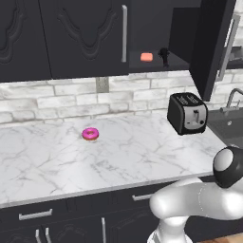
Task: Pick the bar soap and dish brush from the cabinet and place them on the counter.
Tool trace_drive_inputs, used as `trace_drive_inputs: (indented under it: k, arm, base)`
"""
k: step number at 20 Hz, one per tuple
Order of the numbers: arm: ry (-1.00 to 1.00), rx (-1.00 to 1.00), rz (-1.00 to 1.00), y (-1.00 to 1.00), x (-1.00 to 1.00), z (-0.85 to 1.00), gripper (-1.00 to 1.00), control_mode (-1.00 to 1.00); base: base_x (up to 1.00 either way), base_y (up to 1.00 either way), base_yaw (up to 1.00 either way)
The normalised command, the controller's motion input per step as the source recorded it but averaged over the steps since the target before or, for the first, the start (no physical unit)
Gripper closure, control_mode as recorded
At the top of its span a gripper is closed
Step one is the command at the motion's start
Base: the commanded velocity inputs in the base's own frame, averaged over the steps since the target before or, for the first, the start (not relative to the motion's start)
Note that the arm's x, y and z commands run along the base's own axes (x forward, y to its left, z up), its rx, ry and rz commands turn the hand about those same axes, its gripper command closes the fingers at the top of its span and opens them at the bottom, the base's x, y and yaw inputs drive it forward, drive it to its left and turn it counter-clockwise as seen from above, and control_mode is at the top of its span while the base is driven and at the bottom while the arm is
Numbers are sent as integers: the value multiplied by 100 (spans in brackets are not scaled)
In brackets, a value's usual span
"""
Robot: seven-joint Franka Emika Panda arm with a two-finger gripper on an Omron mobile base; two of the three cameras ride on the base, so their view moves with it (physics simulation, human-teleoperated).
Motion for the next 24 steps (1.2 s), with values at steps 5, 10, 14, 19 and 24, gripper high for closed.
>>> trace_drive_inputs:
  k: [5, 10, 14, 19, 24]
  arm:
    - [-19, 2, 9, 0, -57, 14, -100, -100]
    - [-23, 0, 5, 9, -87, 11, -100, -100]
    - [-19, -2, 0, 48, -72, 2, -100, -100]
    - [-13, -14, 0, 78, -37, 0, -100, -100]
    - [-18, -22, -4, 81, -3, 0, -100, -100]
  base:
    - [0, 0, 0]
    - [0, 0, 0]
    - [0, 0, 0]
    - [0, 0, 0]
    - [0, 0, 0]
